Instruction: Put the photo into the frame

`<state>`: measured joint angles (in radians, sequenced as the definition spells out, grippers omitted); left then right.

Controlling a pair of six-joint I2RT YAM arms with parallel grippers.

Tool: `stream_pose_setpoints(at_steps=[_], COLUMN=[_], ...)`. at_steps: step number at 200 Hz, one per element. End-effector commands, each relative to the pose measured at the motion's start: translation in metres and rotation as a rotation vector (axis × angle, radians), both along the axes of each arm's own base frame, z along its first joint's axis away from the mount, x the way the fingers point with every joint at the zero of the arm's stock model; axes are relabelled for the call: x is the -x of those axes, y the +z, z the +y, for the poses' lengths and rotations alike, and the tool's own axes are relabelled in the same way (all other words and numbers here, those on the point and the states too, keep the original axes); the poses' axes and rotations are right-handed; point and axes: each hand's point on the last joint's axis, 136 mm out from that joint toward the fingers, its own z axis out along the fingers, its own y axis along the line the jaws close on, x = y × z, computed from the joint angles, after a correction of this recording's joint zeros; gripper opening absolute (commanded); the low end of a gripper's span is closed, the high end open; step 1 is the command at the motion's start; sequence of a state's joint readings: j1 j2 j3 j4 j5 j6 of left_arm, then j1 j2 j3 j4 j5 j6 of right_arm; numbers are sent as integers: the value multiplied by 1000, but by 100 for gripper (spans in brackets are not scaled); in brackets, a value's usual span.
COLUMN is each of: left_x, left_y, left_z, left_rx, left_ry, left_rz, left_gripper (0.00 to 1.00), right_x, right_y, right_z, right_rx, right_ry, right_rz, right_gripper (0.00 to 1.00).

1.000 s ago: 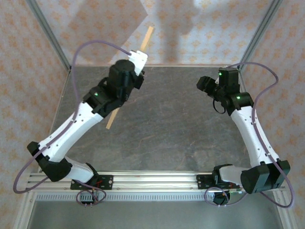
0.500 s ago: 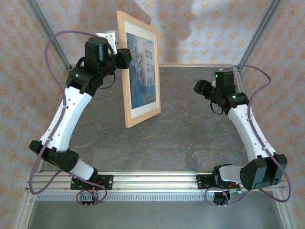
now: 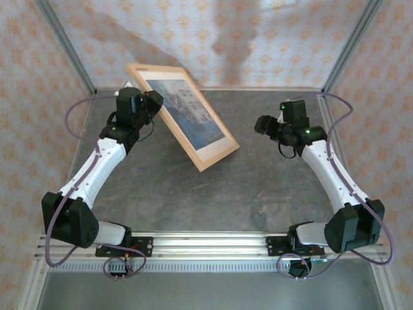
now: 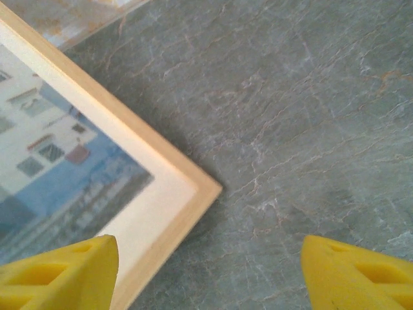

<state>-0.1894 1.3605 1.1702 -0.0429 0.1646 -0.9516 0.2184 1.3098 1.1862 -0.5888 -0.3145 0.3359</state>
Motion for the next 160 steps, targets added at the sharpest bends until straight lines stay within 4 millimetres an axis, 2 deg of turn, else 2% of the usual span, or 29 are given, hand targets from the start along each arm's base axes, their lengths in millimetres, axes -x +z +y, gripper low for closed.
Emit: stream_pose_setpoints(at_steps=[1,38,58,92,119,160], left_x=[11,19,23,33,44,61], left_y=[105,34,1,-53,-93,-142], left_z=[27,48,50,38,24,2], left_rx=[263,338,346,350,348,347], left_ry=[148,298,337,365,370,343], left_rz=[-399,-325,-271,-173,-100,-10], left_gripper=[0,0,0,7,15,24], right_x=[4,10,12,15,17,21], right_y=[-14,-35,-44,-56,-62,-70], right_z=[8,26,34,41,38,34], right_rx=[19,16,17,19,32,54], right_ry=[30,73,91,101,93,84], right_rz=[27,87,112,141,153,173], right_gripper=[74,76,77,78,79,79])
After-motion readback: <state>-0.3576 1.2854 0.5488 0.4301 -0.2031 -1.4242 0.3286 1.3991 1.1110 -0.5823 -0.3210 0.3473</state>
